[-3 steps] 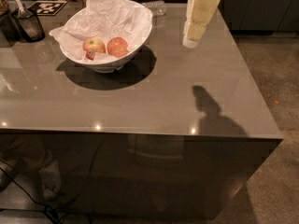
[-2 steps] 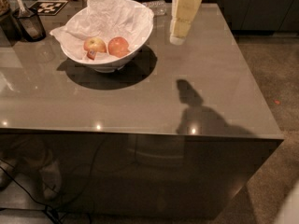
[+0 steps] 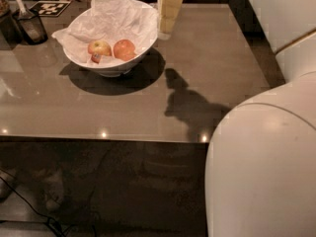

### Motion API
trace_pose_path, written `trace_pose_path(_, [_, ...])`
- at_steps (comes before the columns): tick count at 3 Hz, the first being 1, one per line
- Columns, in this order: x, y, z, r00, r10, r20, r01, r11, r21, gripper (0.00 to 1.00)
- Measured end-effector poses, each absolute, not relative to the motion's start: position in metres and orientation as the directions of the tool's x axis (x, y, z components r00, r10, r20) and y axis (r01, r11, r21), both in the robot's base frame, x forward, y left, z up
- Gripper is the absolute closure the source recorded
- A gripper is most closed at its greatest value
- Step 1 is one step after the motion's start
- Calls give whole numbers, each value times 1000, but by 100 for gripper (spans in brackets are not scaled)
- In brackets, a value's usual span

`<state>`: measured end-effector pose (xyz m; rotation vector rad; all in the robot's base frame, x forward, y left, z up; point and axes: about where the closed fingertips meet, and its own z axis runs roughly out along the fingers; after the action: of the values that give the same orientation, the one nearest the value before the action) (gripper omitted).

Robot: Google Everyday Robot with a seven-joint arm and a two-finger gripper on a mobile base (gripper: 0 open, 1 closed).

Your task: Pick apple from white bowl

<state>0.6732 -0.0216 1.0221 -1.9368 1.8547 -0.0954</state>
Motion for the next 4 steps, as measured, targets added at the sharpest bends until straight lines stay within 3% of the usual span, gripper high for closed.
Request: trace_pose_path(4, [741,81,975,167,-916,-365,-946,-44,-322,0])
